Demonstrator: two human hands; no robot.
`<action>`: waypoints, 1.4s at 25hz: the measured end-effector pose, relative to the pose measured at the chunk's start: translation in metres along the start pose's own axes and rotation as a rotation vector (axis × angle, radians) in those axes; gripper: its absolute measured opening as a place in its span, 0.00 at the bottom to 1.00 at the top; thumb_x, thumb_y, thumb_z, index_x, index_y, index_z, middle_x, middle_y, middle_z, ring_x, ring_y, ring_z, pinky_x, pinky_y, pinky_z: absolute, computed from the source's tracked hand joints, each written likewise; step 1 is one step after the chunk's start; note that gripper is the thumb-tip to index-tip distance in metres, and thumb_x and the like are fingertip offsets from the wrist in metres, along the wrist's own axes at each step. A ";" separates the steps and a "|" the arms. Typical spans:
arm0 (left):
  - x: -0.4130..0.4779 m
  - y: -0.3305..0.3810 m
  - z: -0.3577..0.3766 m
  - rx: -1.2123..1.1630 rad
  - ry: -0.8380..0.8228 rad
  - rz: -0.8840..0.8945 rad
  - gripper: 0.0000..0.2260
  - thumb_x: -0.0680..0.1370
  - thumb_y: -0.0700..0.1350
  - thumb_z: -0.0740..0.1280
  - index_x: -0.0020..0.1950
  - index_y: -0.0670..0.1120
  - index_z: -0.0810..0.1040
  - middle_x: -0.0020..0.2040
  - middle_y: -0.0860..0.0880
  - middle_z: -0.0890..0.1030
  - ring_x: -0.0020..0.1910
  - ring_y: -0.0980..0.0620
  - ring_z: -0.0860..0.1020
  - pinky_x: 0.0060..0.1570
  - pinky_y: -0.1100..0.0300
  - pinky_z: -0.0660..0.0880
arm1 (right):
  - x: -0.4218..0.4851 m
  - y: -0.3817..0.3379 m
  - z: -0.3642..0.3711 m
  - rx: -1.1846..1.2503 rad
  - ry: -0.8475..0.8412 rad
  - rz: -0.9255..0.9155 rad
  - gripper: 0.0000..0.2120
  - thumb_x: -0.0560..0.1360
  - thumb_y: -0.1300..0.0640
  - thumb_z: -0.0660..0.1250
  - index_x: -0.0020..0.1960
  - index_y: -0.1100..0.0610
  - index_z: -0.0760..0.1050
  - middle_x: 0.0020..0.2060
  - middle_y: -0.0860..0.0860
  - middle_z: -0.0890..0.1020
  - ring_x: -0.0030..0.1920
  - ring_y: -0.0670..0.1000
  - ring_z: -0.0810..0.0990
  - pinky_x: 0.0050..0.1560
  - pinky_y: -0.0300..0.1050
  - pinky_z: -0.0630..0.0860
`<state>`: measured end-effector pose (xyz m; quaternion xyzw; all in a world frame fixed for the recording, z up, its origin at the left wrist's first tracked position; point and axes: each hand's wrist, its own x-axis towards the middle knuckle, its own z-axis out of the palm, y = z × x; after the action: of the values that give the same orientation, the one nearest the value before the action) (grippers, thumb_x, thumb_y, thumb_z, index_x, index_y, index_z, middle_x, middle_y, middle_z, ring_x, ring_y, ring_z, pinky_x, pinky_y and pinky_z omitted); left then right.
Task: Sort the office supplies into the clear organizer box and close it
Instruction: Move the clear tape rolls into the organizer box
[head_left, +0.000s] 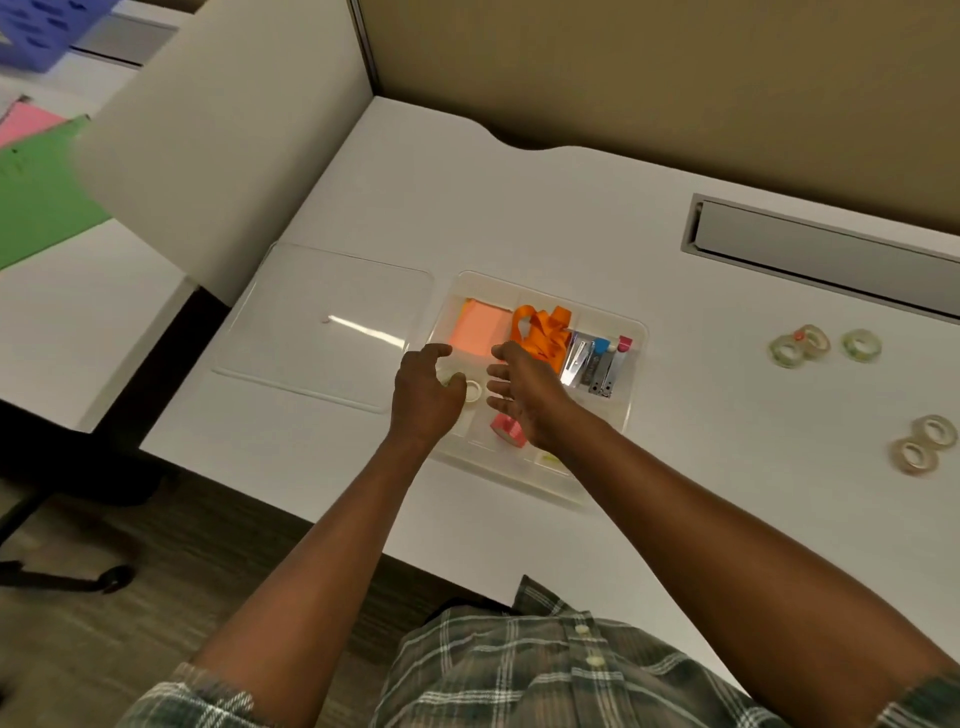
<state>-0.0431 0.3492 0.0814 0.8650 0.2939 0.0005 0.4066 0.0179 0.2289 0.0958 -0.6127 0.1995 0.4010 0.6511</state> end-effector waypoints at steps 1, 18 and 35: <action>0.000 0.003 0.002 -0.002 0.003 0.017 0.18 0.76 0.45 0.69 0.66 0.47 0.75 0.62 0.44 0.76 0.62 0.47 0.75 0.56 0.63 0.67 | 0.000 -0.001 -0.005 -0.005 0.015 -0.020 0.14 0.79 0.50 0.62 0.62 0.54 0.73 0.65 0.55 0.76 0.62 0.56 0.75 0.63 0.53 0.75; -0.048 0.149 0.147 -0.029 -0.314 0.367 0.15 0.77 0.49 0.69 0.62 0.46 0.77 0.60 0.47 0.78 0.60 0.50 0.76 0.55 0.60 0.72 | -0.059 -0.004 -0.216 -0.090 0.391 -0.302 0.12 0.79 0.48 0.62 0.59 0.50 0.77 0.54 0.50 0.82 0.56 0.53 0.81 0.56 0.52 0.79; -0.137 0.222 0.299 0.325 -0.599 0.536 0.16 0.77 0.52 0.69 0.62 0.49 0.76 0.57 0.47 0.75 0.55 0.47 0.75 0.54 0.53 0.74 | -0.057 0.047 -0.496 -1.386 0.753 -0.209 0.19 0.79 0.60 0.59 0.69 0.53 0.69 0.73 0.57 0.63 0.56 0.62 0.74 0.52 0.54 0.77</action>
<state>0.0281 -0.0409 0.0696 0.9255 -0.0759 -0.1912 0.3180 0.0627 -0.2658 0.0246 -0.9882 0.0526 0.1368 0.0445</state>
